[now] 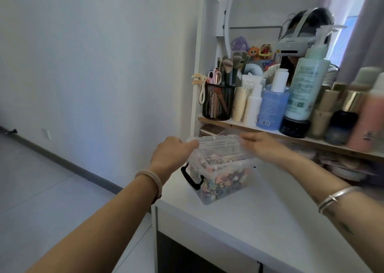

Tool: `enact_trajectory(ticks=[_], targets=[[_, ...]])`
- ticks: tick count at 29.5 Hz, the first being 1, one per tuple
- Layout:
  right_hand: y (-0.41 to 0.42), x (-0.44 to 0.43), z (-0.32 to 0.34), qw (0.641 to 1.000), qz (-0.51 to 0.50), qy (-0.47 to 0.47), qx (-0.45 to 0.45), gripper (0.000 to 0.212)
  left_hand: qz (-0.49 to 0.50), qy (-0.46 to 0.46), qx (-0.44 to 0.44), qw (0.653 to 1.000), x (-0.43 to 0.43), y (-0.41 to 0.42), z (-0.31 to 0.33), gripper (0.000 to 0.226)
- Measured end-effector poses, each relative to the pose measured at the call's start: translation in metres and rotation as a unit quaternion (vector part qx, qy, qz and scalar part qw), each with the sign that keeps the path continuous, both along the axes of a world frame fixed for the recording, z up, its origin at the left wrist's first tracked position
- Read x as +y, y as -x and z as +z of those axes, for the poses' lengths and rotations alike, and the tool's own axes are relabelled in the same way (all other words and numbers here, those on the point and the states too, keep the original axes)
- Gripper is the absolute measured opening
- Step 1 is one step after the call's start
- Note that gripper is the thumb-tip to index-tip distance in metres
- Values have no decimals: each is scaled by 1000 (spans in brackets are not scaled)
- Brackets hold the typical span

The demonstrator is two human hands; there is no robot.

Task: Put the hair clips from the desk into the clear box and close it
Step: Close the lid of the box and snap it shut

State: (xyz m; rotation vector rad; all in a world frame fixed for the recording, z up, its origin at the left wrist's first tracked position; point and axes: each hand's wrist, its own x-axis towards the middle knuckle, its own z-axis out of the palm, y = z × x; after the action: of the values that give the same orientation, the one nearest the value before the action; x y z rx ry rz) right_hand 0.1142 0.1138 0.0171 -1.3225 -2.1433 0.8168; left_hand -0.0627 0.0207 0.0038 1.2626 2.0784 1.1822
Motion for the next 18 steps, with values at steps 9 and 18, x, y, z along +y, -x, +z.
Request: enact_trajectory(ticks=[9, 18], targets=[[14, 8, -1, 998, -5, 47, 29, 39, -13, 50, -68, 996, 3, 13, -12, 43], [6, 11, -12, 988, -3, 125, 93, 35, -56, 49, -128, 989, 0, 10, -15, 37]])
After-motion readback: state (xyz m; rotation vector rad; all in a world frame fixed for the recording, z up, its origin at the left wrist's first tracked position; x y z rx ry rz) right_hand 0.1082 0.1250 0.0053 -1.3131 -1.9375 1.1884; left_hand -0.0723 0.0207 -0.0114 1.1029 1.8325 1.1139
